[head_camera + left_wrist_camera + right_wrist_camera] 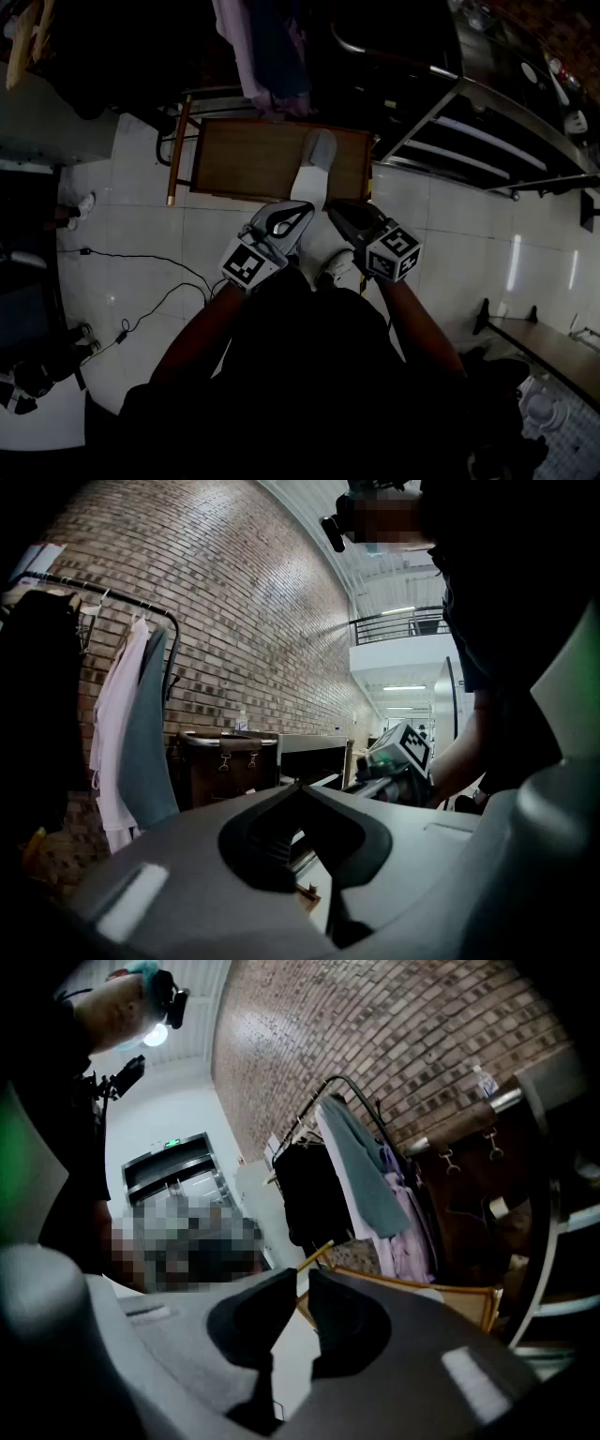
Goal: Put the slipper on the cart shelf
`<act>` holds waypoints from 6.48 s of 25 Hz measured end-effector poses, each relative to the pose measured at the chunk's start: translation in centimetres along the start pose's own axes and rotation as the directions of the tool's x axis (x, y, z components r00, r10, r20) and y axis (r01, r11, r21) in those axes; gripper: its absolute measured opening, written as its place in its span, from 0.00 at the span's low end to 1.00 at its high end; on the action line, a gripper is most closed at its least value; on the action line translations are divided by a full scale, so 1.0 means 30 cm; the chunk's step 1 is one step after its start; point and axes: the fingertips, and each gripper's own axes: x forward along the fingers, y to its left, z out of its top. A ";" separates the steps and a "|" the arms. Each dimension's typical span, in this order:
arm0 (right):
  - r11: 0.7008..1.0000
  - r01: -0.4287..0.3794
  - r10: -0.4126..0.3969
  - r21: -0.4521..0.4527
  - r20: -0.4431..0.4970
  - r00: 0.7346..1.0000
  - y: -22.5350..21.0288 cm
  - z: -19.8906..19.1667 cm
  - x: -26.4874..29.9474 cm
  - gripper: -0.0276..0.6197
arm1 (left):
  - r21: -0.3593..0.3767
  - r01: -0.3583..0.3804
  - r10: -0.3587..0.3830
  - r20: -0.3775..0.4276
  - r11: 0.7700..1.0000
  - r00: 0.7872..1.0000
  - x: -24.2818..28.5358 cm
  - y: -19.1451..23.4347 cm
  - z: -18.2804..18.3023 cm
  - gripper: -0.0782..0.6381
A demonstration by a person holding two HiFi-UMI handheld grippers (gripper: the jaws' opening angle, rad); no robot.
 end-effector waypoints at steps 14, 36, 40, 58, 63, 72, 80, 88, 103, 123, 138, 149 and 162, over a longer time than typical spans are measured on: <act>0.814 0.199 -0.063 0.545 -0.258 0.964 -0.460 -0.464 0.350 0.38 | -0.044 0.104 -0.106 -0.047 0.994 0.993 0.061 0.282 -0.167 0.12; 0.680 0.293 0.105 0.672 -0.485 0.868 -0.629 -0.821 0.569 0.48 | -0.078 0.188 -0.193 -0.069 0.979 0.979 0.262 0.459 -0.320 0.13; 0.682 0.320 0.094 0.658 -0.513 0.853 -0.644 -0.833 0.570 0.31 | -0.100 0.167 -0.175 -0.074 0.981 0.982 0.242 0.493 -0.342 0.13; 0.845 0.148 -0.019 0.513 -0.248 0.969 -0.442 -0.340 0.417 0.14 | -0.076 0.107 -0.111 -0.043 0.991 0.993 0.157 0.504 -0.216 0.12; 0.884 0.130 -0.049 0.449 -0.187 0.981 -0.366 -0.191 0.286 0.14 | -0.036 0.114 -0.115 -0.022 0.993 0.993 0.145 0.433 -0.134 0.12; 0.955 0.142 -0.124 0.260 -0.083 0.989 -0.230 0.061 0.086 0.14 | -0.011 0.139 -0.139 0.023 0.990 0.990 0.129 0.265 -0.003 0.12; 0.975 0.222 -0.222 0.019 0.009 0.975 -0.156 0.220 -0.056 0.14 | 0.020 0.150 -0.151 0.060 0.989 0.987 0.147 0.165 0.117 0.11; 0.921 0.336 -0.307 -0.198 0.160 0.938 -0.095 0.371 -0.158 0.14 | 0.030 0.169 -0.171 0.108 0.985 0.979 0.187 0.118 0.221 0.11; 0.903 0.356 -0.318 -0.241 0.181 0.931 -0.074 0.385 -0.195 0.14 | -0.004 0.199 -0.198 0.080 0.980 0.977 0.194 0.115 0.178 0.11; 0.920 0.366 -0.362 -0.142 0.053 0.931 -0.139 0.268 -0.168 0.14 | 0.019 0.255 -0.255 0.109 0.967 0.961 0.207 0.128 0.200 0.11; 0.880 0.438 -0.424 0.185 -0.112 0.899 -0.286 0.048 -0.197 0.14 | 0.017 0.370 -0.370 0.075 0.929 0.926 0.286 0.180 0.117 0.11; 0.895 0.353 -0.318 0.273 -0.166 0.933 -0.548 -0.001 -0.410 0.14 | 0.042 0.367 -0.369 0.049 0.929 0.928 0.607 0.008 0.140 0.11; 0.893 0.243 -0.121 0.380 -0.318 0.941 -0.989 -0.172 -0.696 0.14 | 0.039 0.311 -0.312 0.013 0.950 0.950 1.071 -0.180 0.117 0.11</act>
